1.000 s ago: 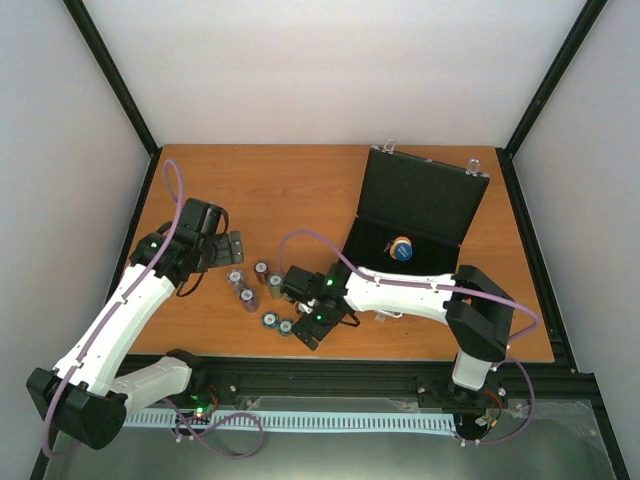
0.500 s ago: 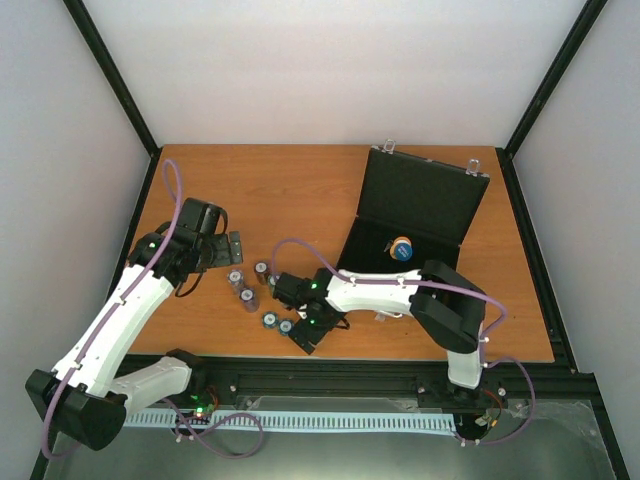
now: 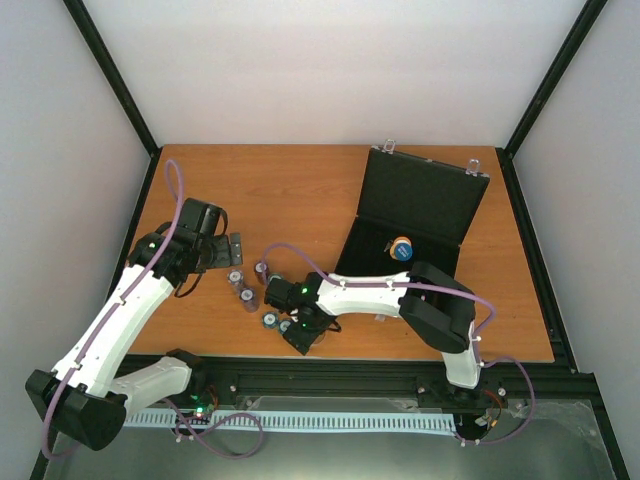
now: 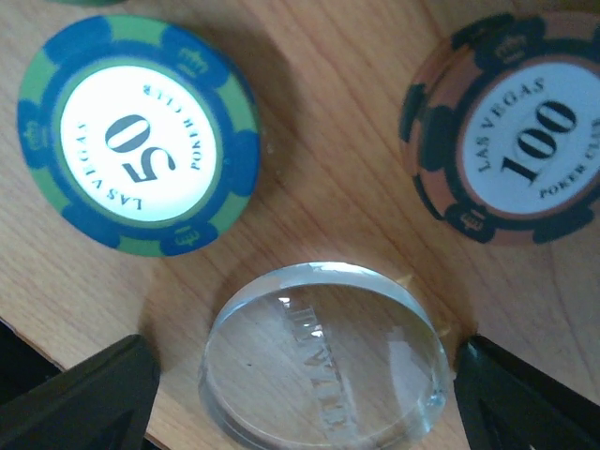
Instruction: Pack up texas hold em set
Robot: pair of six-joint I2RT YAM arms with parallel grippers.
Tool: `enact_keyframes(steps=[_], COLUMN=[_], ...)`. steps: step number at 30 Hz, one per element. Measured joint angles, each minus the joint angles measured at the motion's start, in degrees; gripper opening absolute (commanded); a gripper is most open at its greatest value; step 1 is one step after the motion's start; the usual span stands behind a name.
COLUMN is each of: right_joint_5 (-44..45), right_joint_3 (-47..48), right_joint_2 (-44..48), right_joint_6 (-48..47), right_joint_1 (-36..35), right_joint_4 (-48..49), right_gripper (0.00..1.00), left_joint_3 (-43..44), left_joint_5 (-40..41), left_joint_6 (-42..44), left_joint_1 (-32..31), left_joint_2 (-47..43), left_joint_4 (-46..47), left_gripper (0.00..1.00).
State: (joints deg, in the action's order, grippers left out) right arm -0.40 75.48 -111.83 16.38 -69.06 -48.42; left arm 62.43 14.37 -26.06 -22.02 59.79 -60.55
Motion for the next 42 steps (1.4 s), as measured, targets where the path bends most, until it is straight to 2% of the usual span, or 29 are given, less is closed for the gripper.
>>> enact_keyframes(steps=[8,12,23,31,37,42], right_joint_5=[1.4,2.43,8.61,13.42,17.55,18.91], right_joint_3=[0.0,0.24,2.25,1.92,-3.13,-7.1], right_joint_2=[-0.09,-0.09,1.88,10.8,12.9,13.03], right_joint_6=[1.66,2.38,2.54,3.02,3.98,4.42], right_joint_1=[-0.04,-0.07,1.57,13.33,22.91,28.09], right_joint_4=[-0.85,-1.51,-6.54,-8.59,-6.86,-4.83], right_gripper=[0.63,0.59,0.6,0.59,0.6,0.6], left_joint_3=[-0.02,-0.02,-0.02,-0.02,-0.02,-0.02], left_joint_5=[-0.63,-0.74,-0.79,-0.9,-0.87,-0.83], left_joint_6=[0.68,0.85,0.85,0.81,0.83,0.83], left_joint_1=[0.0,0.0,-0.02,0.0,0.0,0.0], left_joint_2=[-0.57,-0.7,-0.94,-0.98,-0.96,-0.63], left_joint_4=[0.02,0.04,0.09,0.5,0.52,0.48], left_gripper=[1.0,1.0,1.0,1.0,1.0,1.0])
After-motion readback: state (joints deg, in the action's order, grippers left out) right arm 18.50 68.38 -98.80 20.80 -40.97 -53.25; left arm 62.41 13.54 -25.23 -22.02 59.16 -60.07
